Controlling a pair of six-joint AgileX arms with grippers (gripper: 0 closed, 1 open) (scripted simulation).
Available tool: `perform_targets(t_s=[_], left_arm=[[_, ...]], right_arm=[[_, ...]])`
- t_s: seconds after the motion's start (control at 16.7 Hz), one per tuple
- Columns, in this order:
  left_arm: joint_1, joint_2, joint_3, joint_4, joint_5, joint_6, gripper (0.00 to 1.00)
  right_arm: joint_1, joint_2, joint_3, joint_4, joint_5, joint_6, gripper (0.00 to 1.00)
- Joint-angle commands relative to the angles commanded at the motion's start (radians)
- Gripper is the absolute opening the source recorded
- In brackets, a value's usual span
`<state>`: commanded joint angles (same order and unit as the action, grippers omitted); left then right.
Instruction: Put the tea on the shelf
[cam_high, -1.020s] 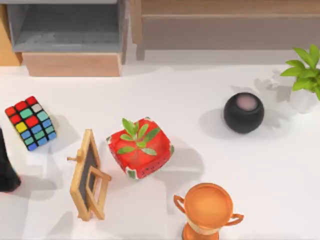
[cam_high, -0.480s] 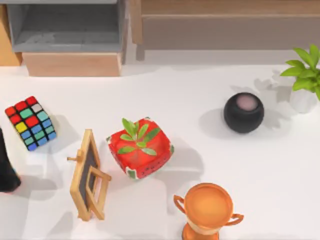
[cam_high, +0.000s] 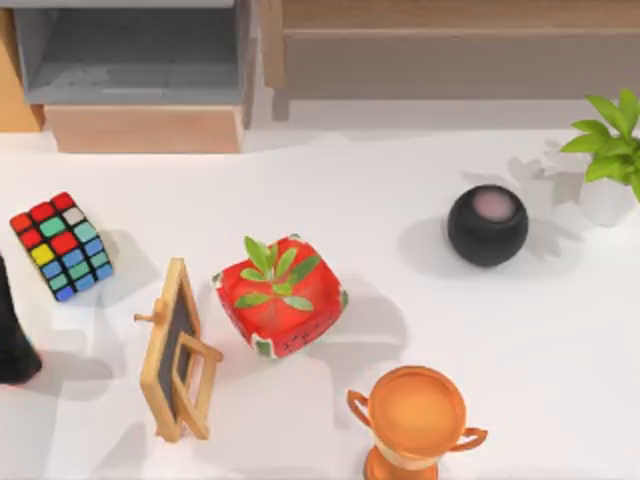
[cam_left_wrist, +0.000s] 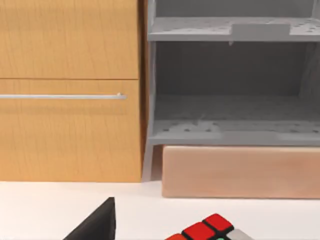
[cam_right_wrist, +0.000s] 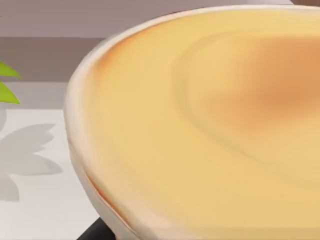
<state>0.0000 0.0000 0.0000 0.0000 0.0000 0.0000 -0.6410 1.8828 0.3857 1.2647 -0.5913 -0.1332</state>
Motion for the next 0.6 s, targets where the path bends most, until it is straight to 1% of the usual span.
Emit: perform_targets(t_s=[0.6], left_arm=[[0.000, 0.000, 0.000, 0.000, 0.000, 0.000, 1.00]], right_arm=[[-0.001, -0.061, 0.003, -0.065, -0.001, 0.002, 0.00]])
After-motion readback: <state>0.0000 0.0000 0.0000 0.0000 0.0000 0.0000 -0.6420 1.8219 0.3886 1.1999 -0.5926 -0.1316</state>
